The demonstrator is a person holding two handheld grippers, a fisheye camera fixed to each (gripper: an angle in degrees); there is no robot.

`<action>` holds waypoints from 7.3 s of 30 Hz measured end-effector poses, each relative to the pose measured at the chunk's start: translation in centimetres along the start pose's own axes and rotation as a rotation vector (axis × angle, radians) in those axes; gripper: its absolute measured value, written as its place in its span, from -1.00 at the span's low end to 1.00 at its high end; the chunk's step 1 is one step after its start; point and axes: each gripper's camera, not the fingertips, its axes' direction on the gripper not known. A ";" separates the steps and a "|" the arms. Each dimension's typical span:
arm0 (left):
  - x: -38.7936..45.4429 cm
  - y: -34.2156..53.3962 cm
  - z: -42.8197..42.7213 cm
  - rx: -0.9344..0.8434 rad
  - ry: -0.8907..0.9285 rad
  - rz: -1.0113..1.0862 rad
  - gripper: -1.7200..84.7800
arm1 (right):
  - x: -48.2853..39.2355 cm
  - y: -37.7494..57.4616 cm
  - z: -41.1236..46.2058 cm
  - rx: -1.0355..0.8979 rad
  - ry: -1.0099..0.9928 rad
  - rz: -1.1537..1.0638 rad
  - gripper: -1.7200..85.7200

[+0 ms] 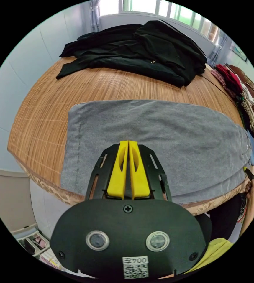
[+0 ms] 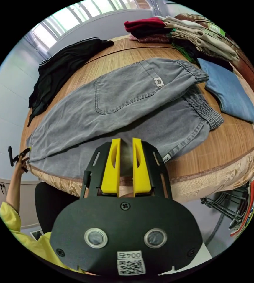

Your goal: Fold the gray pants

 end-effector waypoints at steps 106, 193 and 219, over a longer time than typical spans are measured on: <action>-6.3 17.8 3.0 -0.205 1.263 -0.599 -0.56 | 25.0 -8.1 -41.7 0.087 -0.833 0.625 -0.78; -9.5 22.9 -17.7 -0.018 1.181 -0.485 -0.95 | 23.0 -6.6 -34.9 0.091 -0.402 0.475 -0.80; -39.6 12.2 -19.4 0.186 0.601 -0.667 -0.92 | -4.8 -16.7 -11.2 -0.604 0.233 -0.331 -0.71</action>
